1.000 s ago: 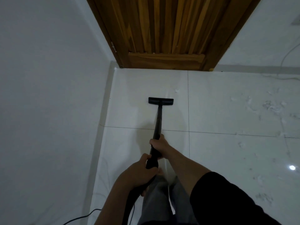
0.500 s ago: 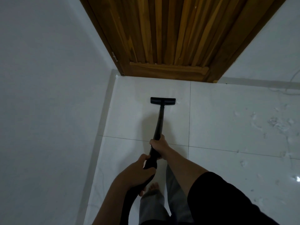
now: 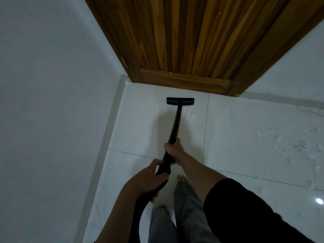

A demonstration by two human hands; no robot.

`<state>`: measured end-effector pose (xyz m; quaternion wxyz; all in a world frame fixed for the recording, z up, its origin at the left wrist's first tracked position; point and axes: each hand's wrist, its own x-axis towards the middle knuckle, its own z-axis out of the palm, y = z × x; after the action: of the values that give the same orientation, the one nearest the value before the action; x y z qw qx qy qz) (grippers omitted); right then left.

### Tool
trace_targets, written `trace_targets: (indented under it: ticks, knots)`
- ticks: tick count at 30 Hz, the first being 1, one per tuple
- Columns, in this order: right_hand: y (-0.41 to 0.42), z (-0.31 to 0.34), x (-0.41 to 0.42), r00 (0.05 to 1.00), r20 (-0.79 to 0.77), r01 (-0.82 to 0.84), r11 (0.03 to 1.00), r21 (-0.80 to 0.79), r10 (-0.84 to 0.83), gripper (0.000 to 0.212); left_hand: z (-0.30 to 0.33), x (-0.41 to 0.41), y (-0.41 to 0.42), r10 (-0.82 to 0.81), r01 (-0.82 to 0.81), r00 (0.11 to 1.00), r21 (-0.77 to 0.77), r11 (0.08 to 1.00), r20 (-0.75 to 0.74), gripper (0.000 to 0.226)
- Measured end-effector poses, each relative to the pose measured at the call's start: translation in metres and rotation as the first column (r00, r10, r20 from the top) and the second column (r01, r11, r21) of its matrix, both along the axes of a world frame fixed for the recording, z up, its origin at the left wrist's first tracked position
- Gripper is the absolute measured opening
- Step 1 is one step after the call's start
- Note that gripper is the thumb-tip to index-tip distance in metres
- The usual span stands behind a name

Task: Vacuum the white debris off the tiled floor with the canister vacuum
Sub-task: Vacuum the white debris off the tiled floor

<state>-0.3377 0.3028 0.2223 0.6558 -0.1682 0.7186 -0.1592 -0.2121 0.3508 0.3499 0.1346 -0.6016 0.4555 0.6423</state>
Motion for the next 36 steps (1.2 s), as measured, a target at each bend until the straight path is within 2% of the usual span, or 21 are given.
trace_targets:
  ticks: [8, 18, 29, 36]
  knots:
    - [-0.034, -0.014, -0.026, 0.999, -0.052, 0.005, 1.000, -0.023, -0.006, 0.065, -0.016, -0.021, -0.033, -0.005, 0.005, 1.000, 0.007, 1.000, -0.021, 0.049]
    - [-0.052, -0.019, -0.047, 0.999, -0.027, 0.037, 0.999, -0.026, -0.038, 0.063, -0.023, -0.043, -0.055, -0.022, 0.022, 1.000, 0.015, 1.000, -0.012, 0.051]
    - [-0.040, 0.001, -0.040, 0.998, -0.049, -0.037, 0.999, -0.008, 0.037, 0.058, -0.001, -0.034, -0.041, -0.005, 0.005, 1.000, -0.008, 1.000, -0.019, 0.044]
    - [-0.016, 0.016, -0.034, 0.999, -0.032, -0.015, 1.000, 0.017, 0.016, 0.057, 0.014, -0.026, -0.021, -0.022, 0.022, 1.000, -0.028, 0.999, -0.012, 0.044]
